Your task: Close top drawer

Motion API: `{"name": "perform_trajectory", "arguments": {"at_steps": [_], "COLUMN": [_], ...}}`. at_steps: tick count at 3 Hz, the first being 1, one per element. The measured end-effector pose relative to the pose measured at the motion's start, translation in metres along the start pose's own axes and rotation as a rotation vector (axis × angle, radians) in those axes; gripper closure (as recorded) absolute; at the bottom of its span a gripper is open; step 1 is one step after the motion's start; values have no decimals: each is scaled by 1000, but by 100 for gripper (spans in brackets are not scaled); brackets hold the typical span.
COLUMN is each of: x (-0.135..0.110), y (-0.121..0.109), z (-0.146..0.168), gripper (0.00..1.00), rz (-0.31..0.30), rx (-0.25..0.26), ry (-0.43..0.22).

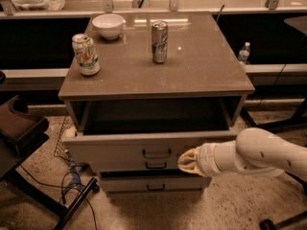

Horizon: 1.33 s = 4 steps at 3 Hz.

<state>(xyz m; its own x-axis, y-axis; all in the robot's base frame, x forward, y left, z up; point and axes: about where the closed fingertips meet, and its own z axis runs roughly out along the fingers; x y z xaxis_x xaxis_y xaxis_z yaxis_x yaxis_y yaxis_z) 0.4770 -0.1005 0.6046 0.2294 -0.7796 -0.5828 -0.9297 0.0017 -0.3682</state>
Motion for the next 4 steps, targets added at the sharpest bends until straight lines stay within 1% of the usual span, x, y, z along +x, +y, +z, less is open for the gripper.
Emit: {"name": "perform_trajectory", "arguments": {"at_steps": [1,2,3,4], "x": [0,9,22,22], "y": [0,-37,-93,-95], "z": [0,4,14,16], "gripper": [100,100,100,100], "rz": [0,-11,-28,-26], "rx": [0,10,16,15], "ry": [0,4,9,1]}}
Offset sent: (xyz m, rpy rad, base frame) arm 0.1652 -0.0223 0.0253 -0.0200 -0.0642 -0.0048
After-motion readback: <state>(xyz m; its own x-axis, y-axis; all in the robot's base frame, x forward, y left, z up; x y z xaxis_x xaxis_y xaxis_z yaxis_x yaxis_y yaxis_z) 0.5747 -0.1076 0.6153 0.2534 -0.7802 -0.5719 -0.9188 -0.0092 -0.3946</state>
